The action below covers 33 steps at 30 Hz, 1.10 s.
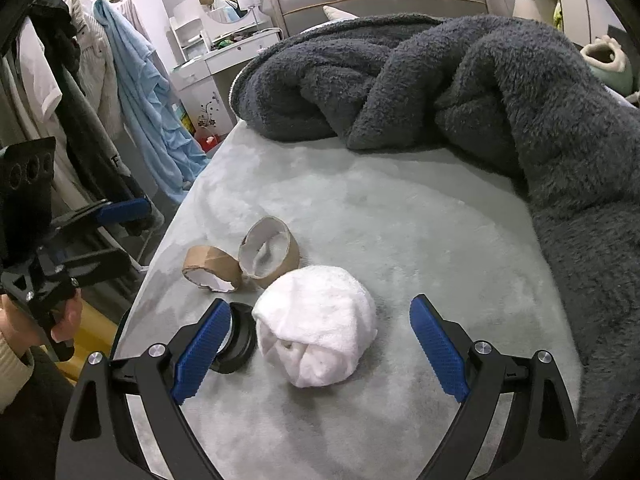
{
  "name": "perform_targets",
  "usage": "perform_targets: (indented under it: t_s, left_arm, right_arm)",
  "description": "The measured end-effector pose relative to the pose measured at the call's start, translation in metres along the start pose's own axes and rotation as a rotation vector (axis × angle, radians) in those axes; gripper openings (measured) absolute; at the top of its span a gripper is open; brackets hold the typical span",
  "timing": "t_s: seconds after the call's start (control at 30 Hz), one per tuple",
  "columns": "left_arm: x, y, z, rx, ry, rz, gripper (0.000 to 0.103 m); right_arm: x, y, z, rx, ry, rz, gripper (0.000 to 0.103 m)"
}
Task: Collect trash
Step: 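Grasp the white towel ball with the right gripper while the left grasps a brown tape roll, then lift the towel ball with the right gripper while the left lifts the tape roll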
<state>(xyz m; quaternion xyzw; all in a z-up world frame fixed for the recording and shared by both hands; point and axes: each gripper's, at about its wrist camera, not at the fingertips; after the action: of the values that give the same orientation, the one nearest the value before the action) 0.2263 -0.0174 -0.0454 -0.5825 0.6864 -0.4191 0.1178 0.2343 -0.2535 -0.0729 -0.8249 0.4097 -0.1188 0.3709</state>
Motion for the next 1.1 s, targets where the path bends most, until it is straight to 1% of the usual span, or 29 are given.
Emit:
perform_targets:
  t_s: [0.13,0.27,0.33,0.47,0.63,0.7,0.73,0.8,0.9,1.1]
  left_arm:
    - [0.000,0.003,0.010,-0.029,0.016,0.003,0.097]
    - [0.004,0.004,0.020,-0.049,0.033,0.015,0.095]
    - [0.004,0.005,0.027,-0.063,0.039,0.010,0.089]
    - [0.006,0.008,0.039,-0.092,0.052,0.016,0.083]
    - [0.008,0.010,0.052,-0.114,0.054,0.027,0.076]
    - [0.007,0.009,0.055,-0.118,0.054,0.029,0.072]
    - [0.007,0.010,0.057,-0.122,0.055,0.031,0.070]
    - [0.007,0.010,0.060,-0.128,0.057,0.033,0.067]
    - [0.008,0.010,0.063,-0.135,0.065,0.033,0.061]
    - [0.008,0.009,0.068,-0.150,0.066,0.017,0.047]
  right_arm:
    - [0.006,0.000,0.010,-0.012,-0.003,0.018,0.092]
    - [0.013,0.001,0.019,-0.027,-0.005,0.034,0.088]
    - [0.016,0.002,0.022,-0.034,-0.009,0.045,0.086]
    - [0.023,0.003,0.023,-0.029,-0.046,0.080,0.079]
    - [0.018,0.004,0.027,-0.046,-0.089,0.089,0.072]
    - [0.014,0.004,0.031,-0.055,-0.103,0.085,0.064]
    - [0.014,0.004,0.031,-0.057,-0.113,0.087,0.062]
    - [0.014,0.004,0.032,-0.063,-0.130,0.086,0.051]
    - [0.010,0.000,0.030,-0.067,-0.147,0.073,0.044]
    - [0.015,-0.005,0.019,-0.046,-0.119,0.077,0.040]
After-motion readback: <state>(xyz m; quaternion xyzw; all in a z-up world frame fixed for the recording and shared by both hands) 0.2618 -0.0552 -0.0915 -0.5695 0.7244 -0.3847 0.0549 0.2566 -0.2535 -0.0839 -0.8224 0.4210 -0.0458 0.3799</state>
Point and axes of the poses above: each gripper's, at about its wrist camera, not at the fingertips, and z roughly the way its jaws point, x to its right, y to its underside, and after that the axes turned 10 degrees about -z, right-handed
